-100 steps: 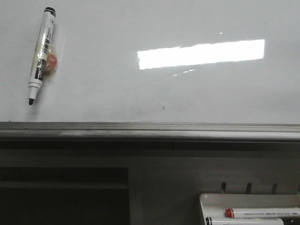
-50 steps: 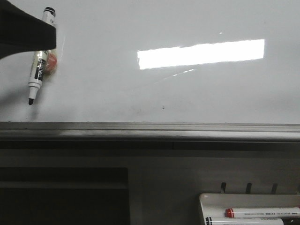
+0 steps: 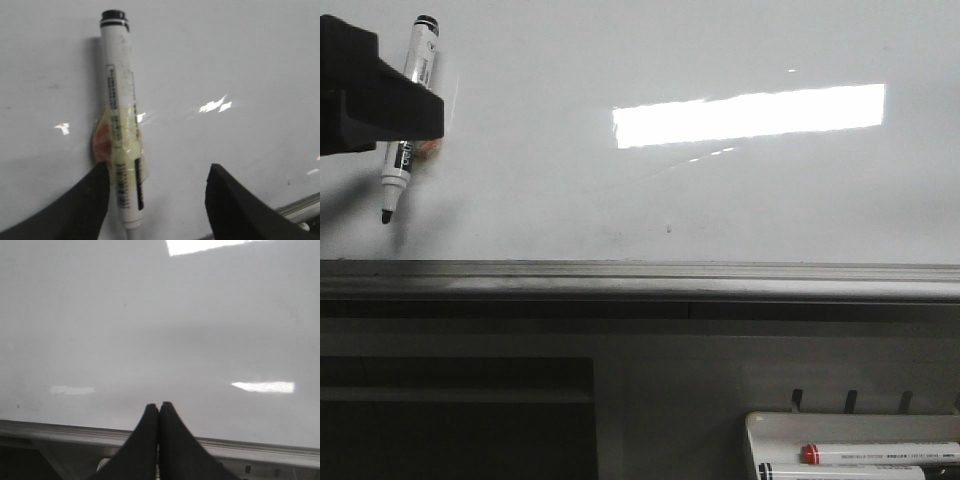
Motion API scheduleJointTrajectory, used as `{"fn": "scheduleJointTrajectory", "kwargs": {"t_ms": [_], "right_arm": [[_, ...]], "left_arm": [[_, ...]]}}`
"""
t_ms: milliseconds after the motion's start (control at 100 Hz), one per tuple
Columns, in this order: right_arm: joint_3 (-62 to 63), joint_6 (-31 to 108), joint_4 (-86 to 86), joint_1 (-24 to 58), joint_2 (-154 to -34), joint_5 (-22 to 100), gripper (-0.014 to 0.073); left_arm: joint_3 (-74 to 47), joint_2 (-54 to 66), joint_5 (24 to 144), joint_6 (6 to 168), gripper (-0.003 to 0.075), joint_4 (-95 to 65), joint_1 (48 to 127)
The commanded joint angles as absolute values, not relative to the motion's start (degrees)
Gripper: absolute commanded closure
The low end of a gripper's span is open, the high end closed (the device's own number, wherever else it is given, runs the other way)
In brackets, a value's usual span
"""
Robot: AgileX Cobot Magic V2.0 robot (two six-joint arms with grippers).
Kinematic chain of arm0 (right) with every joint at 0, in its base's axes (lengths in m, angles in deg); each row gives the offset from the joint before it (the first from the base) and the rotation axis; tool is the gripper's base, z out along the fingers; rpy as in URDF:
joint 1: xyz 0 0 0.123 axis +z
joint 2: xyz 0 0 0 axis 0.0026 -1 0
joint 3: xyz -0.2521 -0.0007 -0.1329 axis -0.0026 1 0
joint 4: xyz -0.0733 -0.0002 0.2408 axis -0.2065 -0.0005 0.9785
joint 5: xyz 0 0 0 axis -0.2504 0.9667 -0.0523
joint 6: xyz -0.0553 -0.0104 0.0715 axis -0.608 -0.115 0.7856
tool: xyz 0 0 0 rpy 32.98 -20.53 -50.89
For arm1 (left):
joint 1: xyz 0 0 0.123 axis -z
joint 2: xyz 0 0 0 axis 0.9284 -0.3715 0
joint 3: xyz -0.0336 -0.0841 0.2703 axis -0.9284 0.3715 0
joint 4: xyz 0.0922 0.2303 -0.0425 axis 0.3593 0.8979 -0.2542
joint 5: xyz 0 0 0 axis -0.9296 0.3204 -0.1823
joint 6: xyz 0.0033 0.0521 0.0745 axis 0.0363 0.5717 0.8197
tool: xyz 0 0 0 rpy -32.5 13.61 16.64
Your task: Write number 2 on whiteboard
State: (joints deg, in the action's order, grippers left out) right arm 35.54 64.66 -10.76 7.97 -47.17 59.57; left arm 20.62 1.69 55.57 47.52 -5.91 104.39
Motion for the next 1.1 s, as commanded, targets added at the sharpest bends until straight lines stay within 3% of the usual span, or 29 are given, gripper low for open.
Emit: {"fn": "scheduleJointTrajectory", "kwargs": {"t_ms": [0, 600, 720, 880, 1000, 1090], "right_arm": [[34.2, 64.5, -10.8, 8.1, -48.5, 54.8, 0.0664], [34.2, 64.5, -10.8, 8.1, -48.5, 53.5, 0.0664], [34.2, 64.5, -10.8, 8.1, -48.5, 53.6, 0.0664], [34.2, 64.5, -10.8, 8.1, -48.5, 55.5, 0.0664], [34.2, 63.0, -6.6, 8.1, -49.4, 55.5, 0.0664], [34.2, 51.6, 1.5, 8.1, -51.9, 57.5, 0.0664]], "left_arm": [[18.9, 2.3, 53.1, 47.6, 0.0339, -6.5, 102.9], [18.9, -5.6, 50.8, 48.8, 0.0346, -6.2, 102.5], [18.9, -6.0, 49.9, 48.8, 0.0444, -7.4, 102.4], [18.9, -6.0, 49.9, 48.8, 0.0734, -5.9, 102.2], [18.9, -5.8, 50.3, 48.8, 0.0741, -2.9, 102.4], [18.9, -4.1, 50.8, 48.8, 0.0741, 1.0, 103.7]]}}
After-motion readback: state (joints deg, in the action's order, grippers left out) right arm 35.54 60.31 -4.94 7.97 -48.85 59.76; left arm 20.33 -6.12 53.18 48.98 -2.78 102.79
